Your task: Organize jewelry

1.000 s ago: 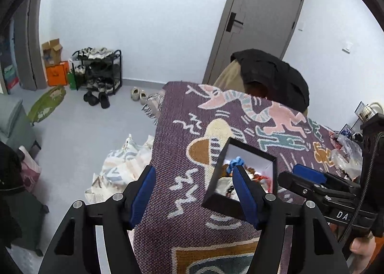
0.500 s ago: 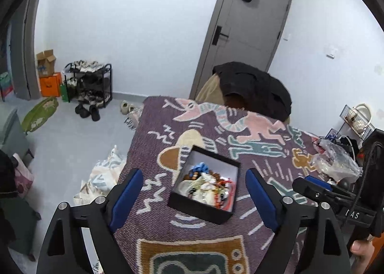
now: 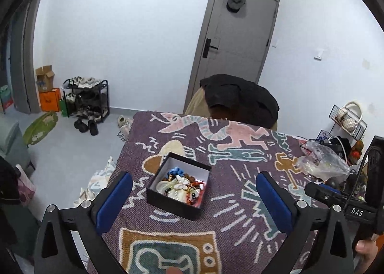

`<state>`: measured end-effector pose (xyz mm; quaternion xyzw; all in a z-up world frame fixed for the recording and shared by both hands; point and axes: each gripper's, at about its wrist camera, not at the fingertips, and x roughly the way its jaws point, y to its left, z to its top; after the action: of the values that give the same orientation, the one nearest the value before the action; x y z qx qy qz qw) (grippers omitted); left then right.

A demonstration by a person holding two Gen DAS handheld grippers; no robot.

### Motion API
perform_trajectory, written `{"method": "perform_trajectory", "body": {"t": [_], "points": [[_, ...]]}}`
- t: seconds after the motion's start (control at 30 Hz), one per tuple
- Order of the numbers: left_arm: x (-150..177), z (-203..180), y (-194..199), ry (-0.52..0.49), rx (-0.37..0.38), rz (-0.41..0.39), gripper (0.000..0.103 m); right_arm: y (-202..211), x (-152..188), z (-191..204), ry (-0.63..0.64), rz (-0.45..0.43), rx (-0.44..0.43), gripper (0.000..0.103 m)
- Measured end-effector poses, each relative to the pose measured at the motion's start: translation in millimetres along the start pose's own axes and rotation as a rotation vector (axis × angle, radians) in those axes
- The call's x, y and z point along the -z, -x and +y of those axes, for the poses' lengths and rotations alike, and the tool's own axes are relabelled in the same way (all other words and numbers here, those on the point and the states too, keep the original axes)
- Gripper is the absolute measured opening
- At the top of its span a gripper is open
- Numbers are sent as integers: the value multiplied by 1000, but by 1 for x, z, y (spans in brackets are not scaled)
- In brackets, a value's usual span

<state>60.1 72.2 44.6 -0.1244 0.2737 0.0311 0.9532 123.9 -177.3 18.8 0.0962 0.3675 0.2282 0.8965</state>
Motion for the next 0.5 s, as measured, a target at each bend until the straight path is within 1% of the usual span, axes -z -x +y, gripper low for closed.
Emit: {"method": "perform_trajectory", "body": {"t": [0.07,0.2,0.5], "points": [[1,-4,4,1,3,7,103,7,2,-3,1,-15,14,103],[6,-14,15,-5,10,-11,103,23,7,-8,3,-51,42,103],[21,-38,37,-105,10,-39,103,49,23,-16,24,-57,78,103]]}}
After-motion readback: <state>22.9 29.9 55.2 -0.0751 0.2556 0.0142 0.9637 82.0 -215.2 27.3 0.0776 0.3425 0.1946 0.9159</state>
